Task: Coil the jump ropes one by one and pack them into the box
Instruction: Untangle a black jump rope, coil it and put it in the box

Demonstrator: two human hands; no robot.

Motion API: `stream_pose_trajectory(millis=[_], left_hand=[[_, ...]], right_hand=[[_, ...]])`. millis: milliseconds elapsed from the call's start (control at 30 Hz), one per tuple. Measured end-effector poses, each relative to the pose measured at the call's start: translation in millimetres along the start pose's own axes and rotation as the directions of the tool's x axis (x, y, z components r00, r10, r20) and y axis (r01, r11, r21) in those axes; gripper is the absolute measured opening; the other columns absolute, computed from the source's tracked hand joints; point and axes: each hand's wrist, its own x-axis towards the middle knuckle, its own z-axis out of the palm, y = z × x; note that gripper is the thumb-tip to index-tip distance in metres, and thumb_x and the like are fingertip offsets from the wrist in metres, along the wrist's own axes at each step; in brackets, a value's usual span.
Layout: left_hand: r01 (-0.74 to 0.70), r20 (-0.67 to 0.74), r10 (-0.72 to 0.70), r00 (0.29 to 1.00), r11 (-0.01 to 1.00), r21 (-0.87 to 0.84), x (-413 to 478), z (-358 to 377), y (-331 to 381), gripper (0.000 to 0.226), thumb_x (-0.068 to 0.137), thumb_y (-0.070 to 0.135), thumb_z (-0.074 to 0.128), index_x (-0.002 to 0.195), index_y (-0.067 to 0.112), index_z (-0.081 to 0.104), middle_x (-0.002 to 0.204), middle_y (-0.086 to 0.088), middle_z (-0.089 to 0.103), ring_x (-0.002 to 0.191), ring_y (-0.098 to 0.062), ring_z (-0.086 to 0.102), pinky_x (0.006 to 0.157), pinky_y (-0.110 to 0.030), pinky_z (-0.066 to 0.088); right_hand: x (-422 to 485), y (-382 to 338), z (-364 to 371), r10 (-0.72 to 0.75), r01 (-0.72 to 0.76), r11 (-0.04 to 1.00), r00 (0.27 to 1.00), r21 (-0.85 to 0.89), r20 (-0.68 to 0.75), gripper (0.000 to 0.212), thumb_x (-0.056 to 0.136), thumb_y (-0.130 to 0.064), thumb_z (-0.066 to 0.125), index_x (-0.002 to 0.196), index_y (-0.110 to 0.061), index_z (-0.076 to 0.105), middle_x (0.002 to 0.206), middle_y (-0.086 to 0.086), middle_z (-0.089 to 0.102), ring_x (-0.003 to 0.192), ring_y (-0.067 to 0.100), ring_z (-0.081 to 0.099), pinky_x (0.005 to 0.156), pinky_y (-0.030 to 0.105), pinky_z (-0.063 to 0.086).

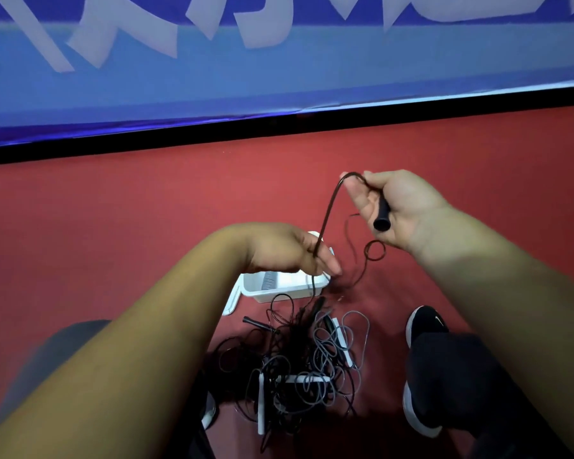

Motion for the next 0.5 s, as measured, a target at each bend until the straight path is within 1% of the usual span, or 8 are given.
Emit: stream_pose_trajectory(millis=[67,167,233,333,367,400,467,500], left_hand=[[0.014,0.014,-0.015,1.0,0.999,0.051,0.0,0.4,-2.1,0.028,0.106,0.008,0.056,0.126,0.018,0.073,0.126,0.007,0.075,0.121,-0.007,0.063,0.105,-0.031,0.039],[0.025,0.012,-0.025,1.0,0.999,0.037,-1.2,-0.8,-0.5,0.027,0.108,0.008,0.051,0.126,0.01,0.072,0.122,0.001,0.076,0.109,-0.007,0.065,0.1,-0.031,0.045],[0.028,0.004,-0.028,1.0,0.999,-0.035,-1.9,-2.1,1.2,0.026,0.109,0.009,0.05,0.125,0.005,0.07,0.119,-0.006,0.077,0.107,-0.013,0.069,0.098,-0.033,0.05],[-0.013,-0.063,0.001,0.998,0.983,-0.186,-6.0,-3.1,8.7,0.024,0.11,0.014,0.051,0.119,0.001,0.068,0.113,-0.014,0.077,0.098,-0.016,0.072,0.086,-0.029,0.06],[-0.041,-0.104,0.013,0.995,0.962,-0.271,-6.7,-3.4,12.3,0.022,0.11,0.015,0.052,0.117,0.0,0.066,0.107,-0.015,0.077,0.09,-0.014,0.074,0.081,-0.028,0.063],[-0.073,-0.148,0.018,0.989,0.924,-0.375,-6.5,-4.1,15.2,0.021,0.109,0.015,0.053,0.115,0.0,0.066,0.102,-0.014,0.077,0.082,-0.012,0.075,0.076,-0.026,0.065],[-0.15,-0.252,-0.003,0.968,0.798,-0.584,-4.1,-7.4,20.0,0.017,0.106,0.015,0.058,0.107,0.0,0.066,0.094,-0.012,0.075,0.074,-0.011,0.075,0.067,-0.024,0.064],[-0.201,-0.312,-0.029,0.95,0.708,-0.677,-2.3,-10.0,21.3,0.015,0.105,0.014,0.06,0.102,0.001,0.066,0.091,-0.011,0.074,0.073,-0.011,0.074,0.068,-0.025,0.064]], right_hand=[[2.8,-2.5,-3.5,-0.019,0.021,0.997,1.0,0.08,-0.025,0.011,0.11,-0.002,0.052,0.1,0.003,0.055,0.073,0.019,0.074,0.064,0.021,0.078,0.056,0.027,0.062],[7.8,-3.4,-6.3,-0.038,0.043,0.994,0.998,0.101,-0.049,0.015,0.111,-0.005,0.052,0.098,0.002,0.056,0.069,0.017,0.073,0.066,0.023,0.078,0.057,0.029,0.063],[12.0,-3.3,-7.8,-0.049,0.052,0.997,0.997,0.053,-0.056,0.025,0.113,-0.013,0.049,0.096,0.003,0.056,0.073,0.018,0.074,0.067,0.025,0.079,0.057,0.033,0.064],[19.5,-0.2,-11.3,-0.011,-0.007,0.984,0.995,-0.177,-0.099,0.033,0.115,-0.021,0.045,0.111,0.007,0.06,0.099,0.025,0.078,0.078,0.031,0.081,0.058,0.039,0.065],[21.9,2.8,-13.2,0.012,-0.047,0.949,0.994,-0.312,-0.112,0.03,0.114,-0.019,0.045,0.116,0.005,0.063,0.103,0.023,0.079,0.083,0.032,0.081,0.061,0.04,0.066],[23.5,7.6,-15.3,0.047,-0.097,0.878,0.992,-0.469,-0.117,0.027,0.112,-0.014,0.045,0.12,0.002,0.066,0.105,0.019,0.08,0.087,0.032,0.081,0.068,0.041,0.067],[22.0,19.2,-18.5,0.158,-0.183,0.628,0.982,-0.756,-0.107,0.029,0.106,-0.007,0.047,0.12,-0.01,0.072,0.11,0.008,0.081,0.103,0.028,0.079,0.091,0.045,0.064],[19.1,25.2,-19.1,0.227,-0.199,0.5,0.969,-0.843,-0.094,0.03,0.104,-0.005,0.048,0.116,-0.014,0.074,0.115,0.004,0.08,0.111,0.024,0.076,0.101,0.046,0.06]])
